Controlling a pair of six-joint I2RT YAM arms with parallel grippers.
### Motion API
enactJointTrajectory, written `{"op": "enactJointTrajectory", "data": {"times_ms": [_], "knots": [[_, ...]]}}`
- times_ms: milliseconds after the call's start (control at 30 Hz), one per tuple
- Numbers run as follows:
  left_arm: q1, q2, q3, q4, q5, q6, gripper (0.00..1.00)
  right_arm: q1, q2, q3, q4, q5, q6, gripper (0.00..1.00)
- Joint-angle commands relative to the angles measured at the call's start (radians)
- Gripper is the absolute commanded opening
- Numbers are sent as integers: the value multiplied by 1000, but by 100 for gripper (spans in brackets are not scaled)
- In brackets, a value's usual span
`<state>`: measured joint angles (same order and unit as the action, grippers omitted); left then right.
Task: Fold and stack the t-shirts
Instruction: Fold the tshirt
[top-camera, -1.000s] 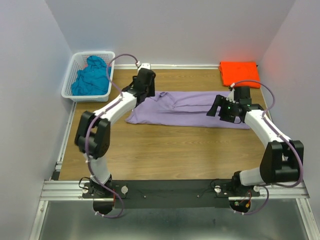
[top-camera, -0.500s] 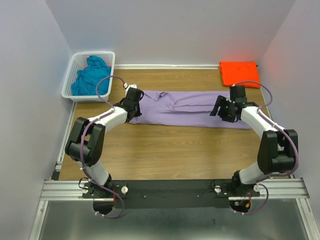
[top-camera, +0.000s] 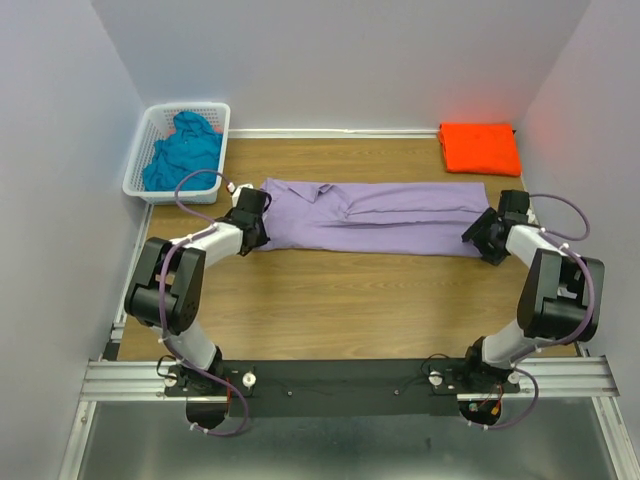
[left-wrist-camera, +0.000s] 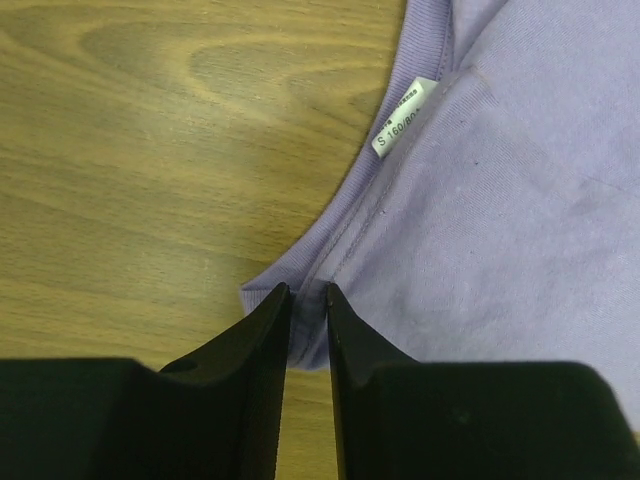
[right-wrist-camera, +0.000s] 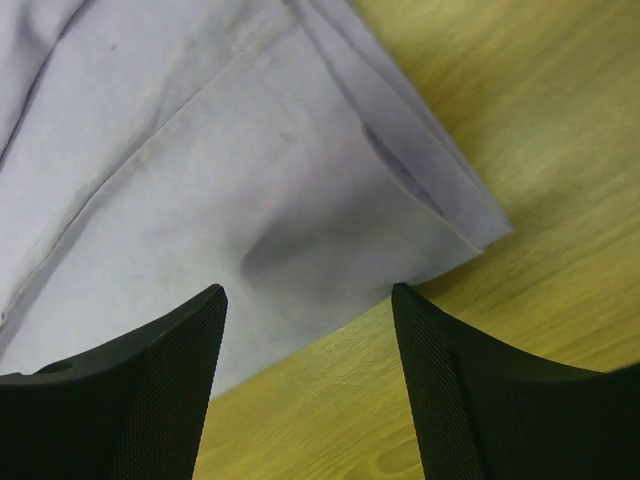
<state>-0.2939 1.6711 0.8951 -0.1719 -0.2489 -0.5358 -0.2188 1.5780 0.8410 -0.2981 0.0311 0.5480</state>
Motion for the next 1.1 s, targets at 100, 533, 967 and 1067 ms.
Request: {"op": "enactJointTrajectory", "data": {"times_ms": [100, 533, 967, 1067], "knots": [[32, -66, -108, -66, 26, -59, 28, -17, -65, -76, 2, 124, 61, 76], [41, -306, -64, -120, 13, -33, 60, 413, -92, 112, -10, -105, -96, 69], [36, -419, -90, -120, 22, 5, 78, 639, 206, 274, 146, -229, -33, 49], [35, -441, -102, -120, 30, 13, 78, 645, 280, 325, 154, -237, -34, 48]]}}
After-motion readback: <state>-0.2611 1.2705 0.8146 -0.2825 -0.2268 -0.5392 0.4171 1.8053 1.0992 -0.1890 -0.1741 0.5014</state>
